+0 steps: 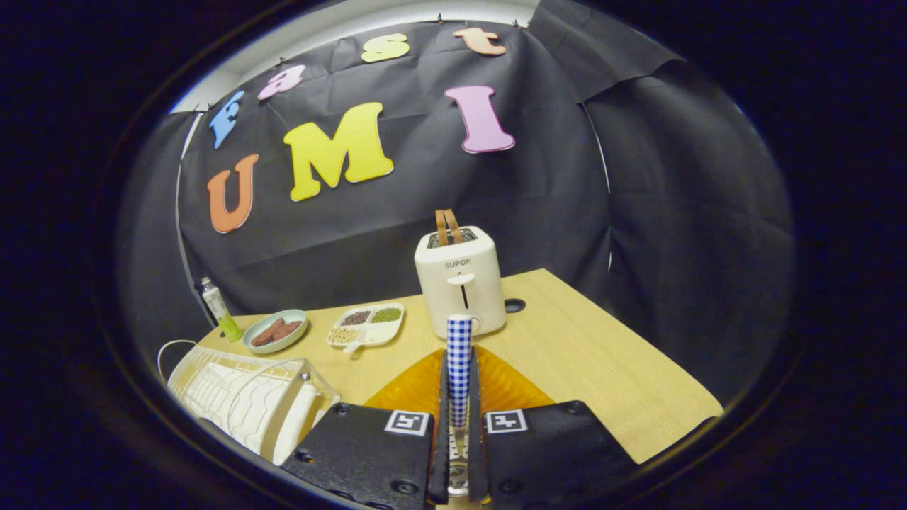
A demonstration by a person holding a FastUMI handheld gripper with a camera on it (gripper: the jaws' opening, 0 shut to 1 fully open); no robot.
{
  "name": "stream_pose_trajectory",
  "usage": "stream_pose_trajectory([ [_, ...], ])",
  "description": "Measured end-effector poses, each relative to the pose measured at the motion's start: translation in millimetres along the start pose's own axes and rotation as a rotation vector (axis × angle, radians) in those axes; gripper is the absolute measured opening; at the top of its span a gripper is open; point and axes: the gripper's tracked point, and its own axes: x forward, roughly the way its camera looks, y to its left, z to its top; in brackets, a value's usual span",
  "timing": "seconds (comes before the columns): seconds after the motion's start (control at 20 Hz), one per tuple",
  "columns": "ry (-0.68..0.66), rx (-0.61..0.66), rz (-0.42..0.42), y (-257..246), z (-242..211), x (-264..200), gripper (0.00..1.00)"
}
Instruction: Take the plate from the dish rack, then take the spoon from the basket and place it into the plate.
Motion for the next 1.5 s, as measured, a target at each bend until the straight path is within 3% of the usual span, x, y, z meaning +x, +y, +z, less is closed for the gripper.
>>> stream_pose_trajectory([
  [0.35,-0.226,-0.019,0.047,29.3,73.1,-70.2,0.16],
  [0.75,-0.374,-0.103,0.152,113.7,93.4,-202.5,0.16],
  [0.95,-0.380,-0.139,0.194,161.1,69.7,-250.7,0.15],
  [1.1,-0.357,-0.138,0.243,197.2,27.9,-277.3,0.16],
  [1.5,-0.376,-0.130,0.269,260.7,-87.2,-302.6,0.16],
])
